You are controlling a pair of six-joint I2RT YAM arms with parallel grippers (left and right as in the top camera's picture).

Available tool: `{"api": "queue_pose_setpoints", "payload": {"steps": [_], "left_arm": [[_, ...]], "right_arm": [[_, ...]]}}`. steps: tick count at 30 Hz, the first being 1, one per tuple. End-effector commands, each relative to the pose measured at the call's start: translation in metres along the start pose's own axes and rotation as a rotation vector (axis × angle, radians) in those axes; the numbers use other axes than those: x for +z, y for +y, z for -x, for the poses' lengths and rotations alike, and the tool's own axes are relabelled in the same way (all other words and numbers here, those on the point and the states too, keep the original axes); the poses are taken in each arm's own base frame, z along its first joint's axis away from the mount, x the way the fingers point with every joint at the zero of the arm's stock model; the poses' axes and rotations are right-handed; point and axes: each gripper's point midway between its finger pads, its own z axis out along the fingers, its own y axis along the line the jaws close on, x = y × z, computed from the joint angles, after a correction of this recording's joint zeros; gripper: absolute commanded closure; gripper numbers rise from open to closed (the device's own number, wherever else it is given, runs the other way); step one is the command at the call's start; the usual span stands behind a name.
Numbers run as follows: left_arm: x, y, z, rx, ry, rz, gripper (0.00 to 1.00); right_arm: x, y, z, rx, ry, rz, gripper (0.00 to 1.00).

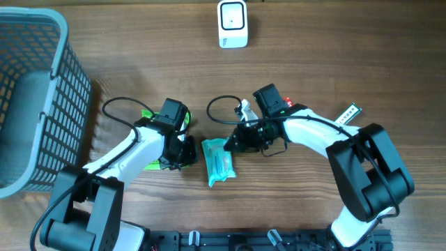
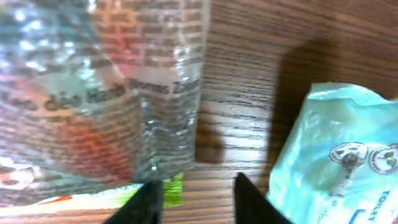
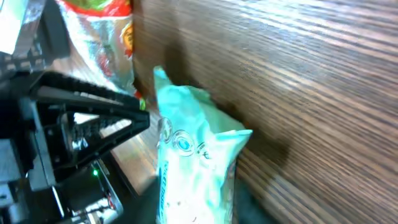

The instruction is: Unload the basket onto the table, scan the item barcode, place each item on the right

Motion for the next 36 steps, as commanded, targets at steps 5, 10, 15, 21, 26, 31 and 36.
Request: {"api": "queue_pose_setpoints", "payload": {"steps": [5,10,15,21,26,31,36], "left_arm": [[0.001,-0.028,-0.010,-0.007,0.069,-0.157,0.96],[-0.002,-0.041,-0.016,-0.002,0.105,-0.232,0.96],[0.002,-0.044,-0.015,0.029,0.080,-0.226,0.96],[0.008,-0.035,-0.010,0.024,0.034,-0.135,0.96],[0.008,-0.035,-0.009,0.026,0.031,-0.137,0.96],[0.008,-0.038,-0.006,0.031,0.017,-0.148,0.96],[0.003,-0.042,-0.005,0.031,0.016,-0.171,0.96]], "right_arm": [[0.008,0.003,-0.022,0.030,0.083,0.012,0.55],[0.019,0.011,-0.031,0.066,0.114,-0.002,0.56],[0.021,0.012,-0.029,0.056,0.106,-0.004,0.60],[0.021,0.013,-0.027,0.064,0.098,-0.002,0.65],[0.021,0.006,-0.023,0.079,0.074,-0.043,0.66],[0.021,0.006,-0.020,0.072,0.063,-0.045,0.91],[0.017,0.008,-0.020,-0.004,0.062,-0.041,0.96]]}}
